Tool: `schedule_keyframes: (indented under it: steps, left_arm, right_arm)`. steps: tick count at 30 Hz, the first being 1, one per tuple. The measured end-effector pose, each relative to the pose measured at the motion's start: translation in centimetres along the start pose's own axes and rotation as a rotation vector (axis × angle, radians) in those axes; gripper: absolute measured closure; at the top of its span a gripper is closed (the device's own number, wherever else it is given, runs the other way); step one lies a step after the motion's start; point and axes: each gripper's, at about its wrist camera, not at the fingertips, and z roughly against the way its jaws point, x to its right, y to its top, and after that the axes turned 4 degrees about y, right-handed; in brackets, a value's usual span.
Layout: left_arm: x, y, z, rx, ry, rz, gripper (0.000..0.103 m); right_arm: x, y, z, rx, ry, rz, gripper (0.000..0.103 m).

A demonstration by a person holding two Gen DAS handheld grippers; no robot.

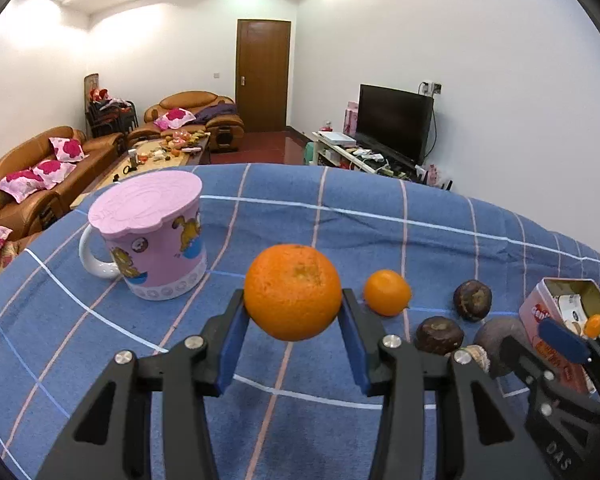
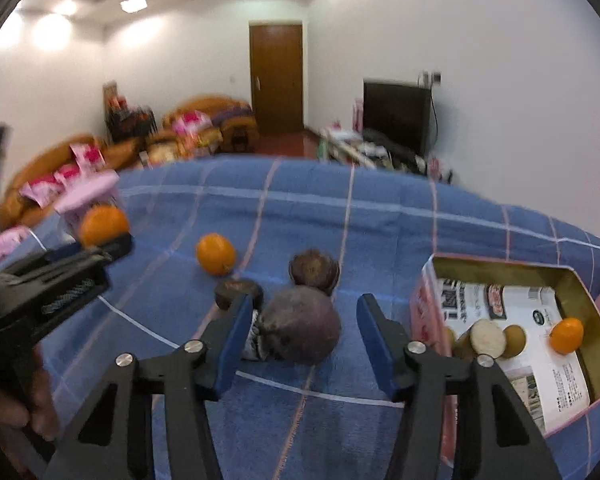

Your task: Organize fruits

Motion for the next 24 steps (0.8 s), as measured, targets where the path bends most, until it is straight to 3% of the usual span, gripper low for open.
schedule_keyframes:
  steps: [3, 11, 15, 17, 19, 24]
  left_arm:
    - [0.1, 0.1, 0.2, 0.003, -0.003, 0.008, 0.056]
    - [-0.2, 0.2, -0.1, -0.006, 0.002, 0.035, 0.056]
    - [-0.2, 0.3, -0.3, -0.018, -0.001, 0.043, 0.056]
    - [-0.3, 0.4, -0.3, -0.018, -0.010, 0.051, 0.056]
    - [-0.4, 0.4, -0.1, -0.011, -0.013, 0.054, 0.056]
    - [-0.4, 0.2, -0.3, -0.015, -0.004, 0.046, 0.056]
  right_arm:
    - [1.0, 0.1, -1.5, -0.070, 0.009, -0.050, 0.050]
    - [3.0, 1.1, -4.0, -0.087, 0.091, -0.182, 0.050]
    - [4.4, 0.9, -4.7, -0.125, 0.173, -0.283, 0.050]
    - [4.8, 0.3, -4.7, -0.181, 0.270, -0.352, 0.050]
    - [4.9, -0.4, -4.3, -0.177, 0.321, -0.390, 0.050]
    - [4.4, -0.7, -4.0, -0.158, 0.307, -0.360, 0.050]
